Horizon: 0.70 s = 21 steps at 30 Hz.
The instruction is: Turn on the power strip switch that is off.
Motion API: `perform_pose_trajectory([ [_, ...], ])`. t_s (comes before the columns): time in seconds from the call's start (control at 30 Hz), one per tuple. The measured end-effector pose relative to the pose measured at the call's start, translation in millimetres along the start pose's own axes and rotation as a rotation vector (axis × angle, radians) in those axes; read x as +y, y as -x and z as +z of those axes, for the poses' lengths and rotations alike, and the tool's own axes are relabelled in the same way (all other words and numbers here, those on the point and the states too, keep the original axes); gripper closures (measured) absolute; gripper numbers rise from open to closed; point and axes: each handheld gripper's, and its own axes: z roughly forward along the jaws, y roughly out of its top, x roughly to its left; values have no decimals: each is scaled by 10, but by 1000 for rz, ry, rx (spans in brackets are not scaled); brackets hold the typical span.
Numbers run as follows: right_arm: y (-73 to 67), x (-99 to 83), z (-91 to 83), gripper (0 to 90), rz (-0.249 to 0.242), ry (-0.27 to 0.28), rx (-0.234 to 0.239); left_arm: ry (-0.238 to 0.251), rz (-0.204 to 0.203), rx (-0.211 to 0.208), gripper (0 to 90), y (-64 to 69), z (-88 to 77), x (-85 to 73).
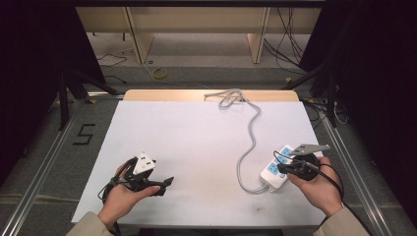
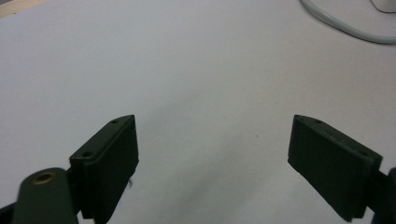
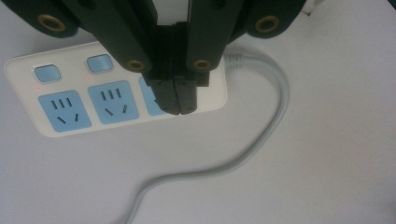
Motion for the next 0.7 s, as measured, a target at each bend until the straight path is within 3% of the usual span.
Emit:
perform_pose_trajectory([
  [0.7,174,1,-8,900,41,-37,-26,-3,2,-2,157,2,5,3],
])
